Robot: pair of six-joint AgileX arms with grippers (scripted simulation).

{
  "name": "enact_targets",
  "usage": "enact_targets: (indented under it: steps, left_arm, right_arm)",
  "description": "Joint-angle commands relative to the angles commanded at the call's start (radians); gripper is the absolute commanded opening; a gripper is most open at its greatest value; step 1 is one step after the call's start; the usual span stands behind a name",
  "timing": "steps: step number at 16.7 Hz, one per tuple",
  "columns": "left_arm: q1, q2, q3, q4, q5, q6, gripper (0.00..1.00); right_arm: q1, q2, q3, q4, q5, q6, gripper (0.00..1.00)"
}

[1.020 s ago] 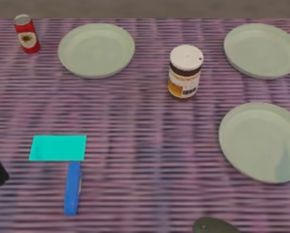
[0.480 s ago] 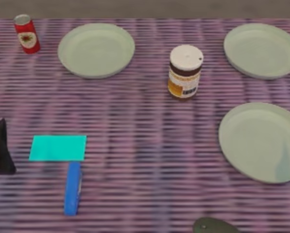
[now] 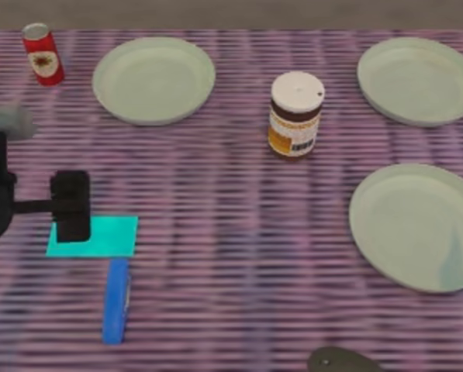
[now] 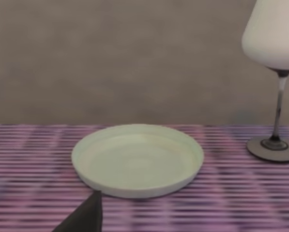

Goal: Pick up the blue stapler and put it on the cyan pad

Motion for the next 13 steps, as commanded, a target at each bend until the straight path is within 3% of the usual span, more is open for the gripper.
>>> enact_targets:
  steps: [7, 13]
  left_arm:
    - [-0.137, 0.494, 0.384, -0.344, -0.001, -0.133, 1.0]
    - [-0.172, 0.615, 0.489, -0.425, -0.001, -0.167, 1.0]
  right_arm:
    - [0.0, 0.0, 0.0, 0.0, 0.0, 0.0, 1.0]
    - [0.0, 0.0, 0.0, 0.0, 0.0, 0.0, 1.0]
